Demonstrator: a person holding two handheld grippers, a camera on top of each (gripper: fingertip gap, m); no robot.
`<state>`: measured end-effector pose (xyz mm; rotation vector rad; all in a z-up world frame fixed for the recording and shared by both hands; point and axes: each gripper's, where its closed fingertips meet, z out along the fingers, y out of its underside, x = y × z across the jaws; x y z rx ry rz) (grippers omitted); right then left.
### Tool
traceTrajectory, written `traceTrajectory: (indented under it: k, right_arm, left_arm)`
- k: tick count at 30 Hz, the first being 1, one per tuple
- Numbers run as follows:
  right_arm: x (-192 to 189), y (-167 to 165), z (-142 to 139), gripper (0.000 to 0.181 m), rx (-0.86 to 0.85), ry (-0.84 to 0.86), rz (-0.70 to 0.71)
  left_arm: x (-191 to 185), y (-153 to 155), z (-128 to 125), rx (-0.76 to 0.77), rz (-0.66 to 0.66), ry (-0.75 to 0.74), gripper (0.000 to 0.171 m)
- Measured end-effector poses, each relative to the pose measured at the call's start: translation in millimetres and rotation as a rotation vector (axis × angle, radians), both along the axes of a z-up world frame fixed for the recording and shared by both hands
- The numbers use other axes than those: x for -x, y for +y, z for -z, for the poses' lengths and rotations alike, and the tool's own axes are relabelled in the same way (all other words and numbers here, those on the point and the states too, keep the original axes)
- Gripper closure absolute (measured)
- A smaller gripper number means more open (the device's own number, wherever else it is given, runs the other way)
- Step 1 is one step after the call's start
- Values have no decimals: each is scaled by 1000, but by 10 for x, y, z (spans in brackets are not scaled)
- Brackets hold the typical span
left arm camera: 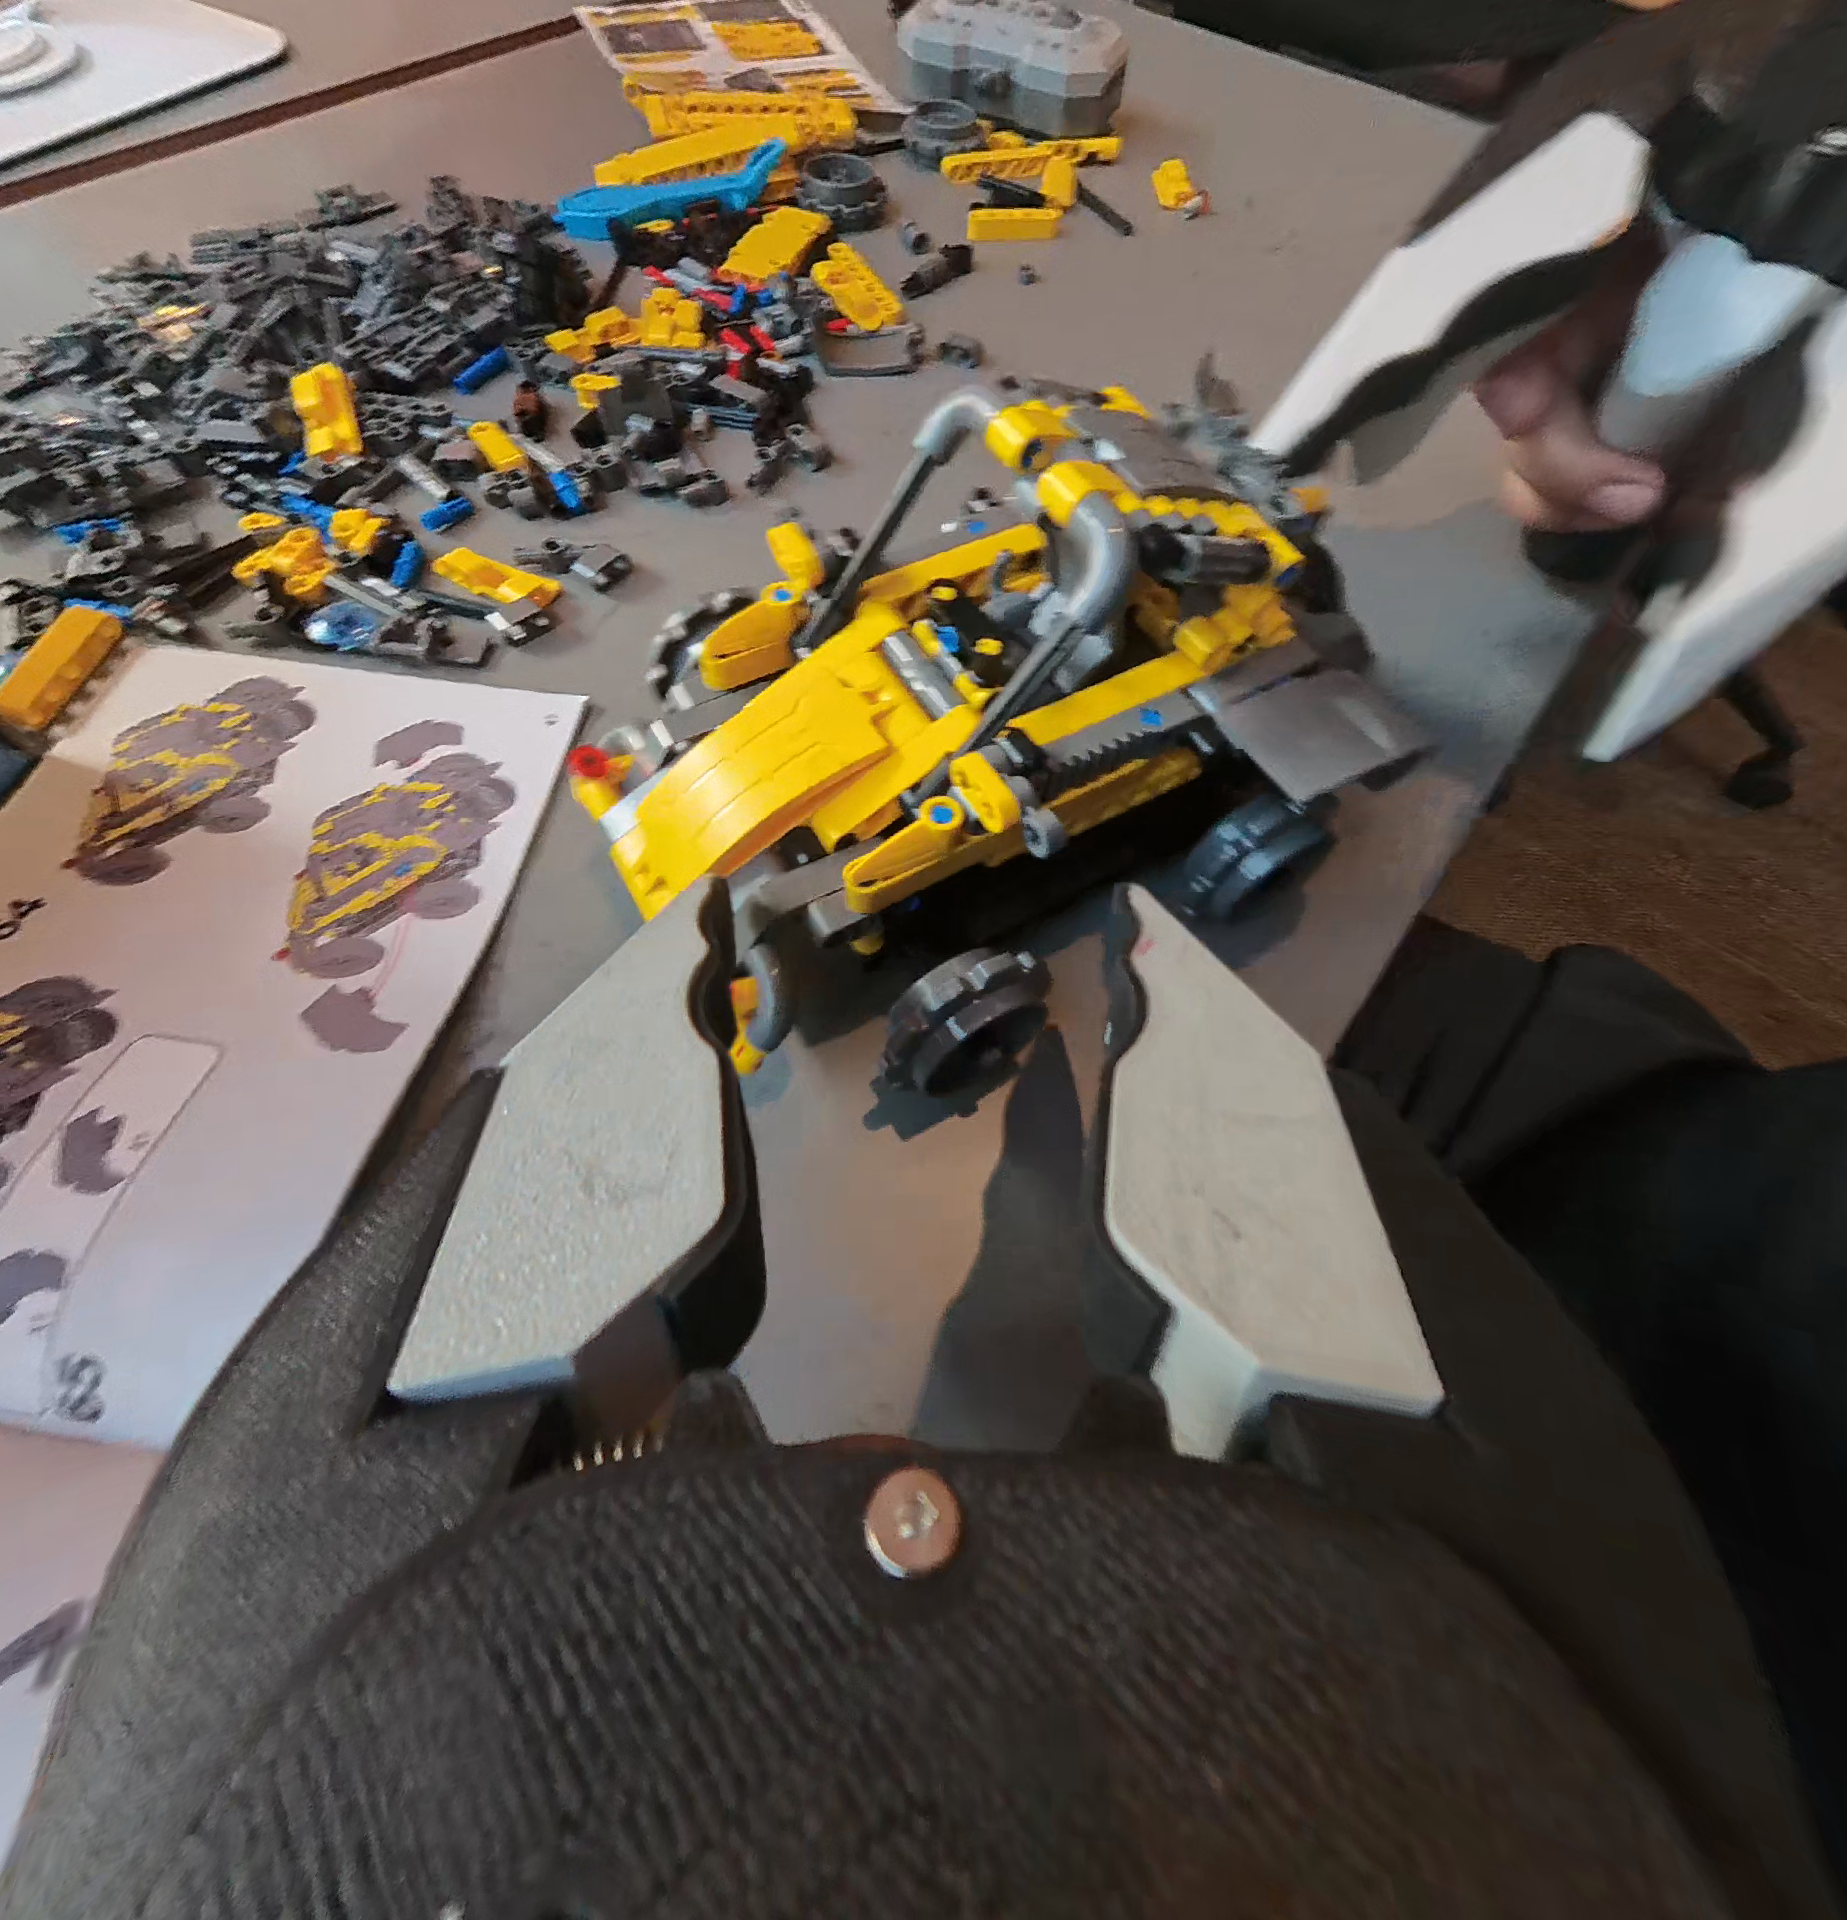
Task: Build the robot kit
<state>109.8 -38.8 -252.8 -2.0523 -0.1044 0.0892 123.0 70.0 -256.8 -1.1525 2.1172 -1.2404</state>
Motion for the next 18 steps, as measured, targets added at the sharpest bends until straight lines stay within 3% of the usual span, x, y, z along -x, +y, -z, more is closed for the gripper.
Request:
traceTrajectory:
  k: [5, 8, 10, 14, 17, 18]
  right_arm:
    - [202, 27, -56, 103, -43, -5, -21]
    - [130, -10, -47, 106, -21, -26, 20]
    - [45, -40, -24, 104, -15, -12, 62]
    - [-10, -10, 86, 99, 34, 31, 93]
    - [64, 38, 89, 111, 36, 9, 76]
    - [106, 53, 93, 108, 39, 7, 69]
  left_arm:
    - [70, 165, -13, 35, -64, 18, 104]
    - [300, 64, -190, 62, 32, -80, 101]
    - [456, -12, -258, 36, 85, -138, 118]
    - [522, -116, -50, -40, 93, -20, 111]
    - [539, -261, -97, -30, 130, -36, 127]
    - [538, -297, -117, -29, 138, -42, 140]
